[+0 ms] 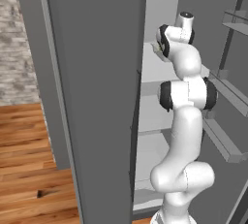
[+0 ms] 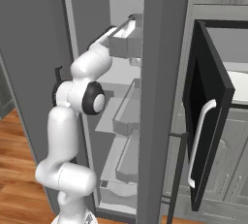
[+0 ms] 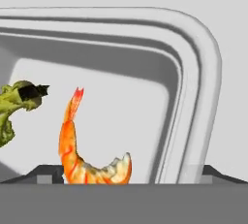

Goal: Place the tupperware containing the shrimp and broccoli meal in the microwave. Close the microwave door and press the start button to reheat the meal.

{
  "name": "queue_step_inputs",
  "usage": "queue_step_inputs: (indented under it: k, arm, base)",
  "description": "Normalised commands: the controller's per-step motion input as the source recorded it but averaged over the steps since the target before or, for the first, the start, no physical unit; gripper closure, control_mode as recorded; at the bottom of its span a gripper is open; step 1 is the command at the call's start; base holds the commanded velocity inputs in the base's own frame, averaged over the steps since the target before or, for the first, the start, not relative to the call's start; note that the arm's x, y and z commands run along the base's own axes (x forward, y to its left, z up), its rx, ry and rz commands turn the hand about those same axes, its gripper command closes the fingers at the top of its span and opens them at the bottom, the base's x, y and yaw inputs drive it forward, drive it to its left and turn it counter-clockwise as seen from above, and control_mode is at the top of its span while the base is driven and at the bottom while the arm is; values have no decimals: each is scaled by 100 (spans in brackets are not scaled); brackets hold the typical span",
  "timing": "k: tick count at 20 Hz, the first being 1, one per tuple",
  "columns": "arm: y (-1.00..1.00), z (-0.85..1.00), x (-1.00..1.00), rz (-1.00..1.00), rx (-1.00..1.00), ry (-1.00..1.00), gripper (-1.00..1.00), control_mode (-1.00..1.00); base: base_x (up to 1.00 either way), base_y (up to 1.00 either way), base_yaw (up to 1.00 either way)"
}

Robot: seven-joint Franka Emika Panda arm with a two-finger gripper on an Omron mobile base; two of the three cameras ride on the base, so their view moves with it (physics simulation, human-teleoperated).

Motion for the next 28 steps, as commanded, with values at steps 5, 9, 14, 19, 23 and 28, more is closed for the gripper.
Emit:
queue_step_inputs:
  k: [5,9,14,19,23,28]
  arm:
    - [13,-66,13,-1,-3,0,100,-100]
    - [41,-56,-8,-14,-6,-2,100,-100]
    - [60,-51,-30,-24,-7,-9,100,-100]
    - [35,-15,-61,-29,-1,-15,100,-100]
    - [3,0,-84,-28,0,-12,100,-100]
    - [0,-6,-99,-23,1,-21,100,-100]
  base:
    - [0,0,0]
    - [0,0,0]
    - [0,0,0]
    - [0,0,0]
    - [0,0,0]
    - [0,0,0]
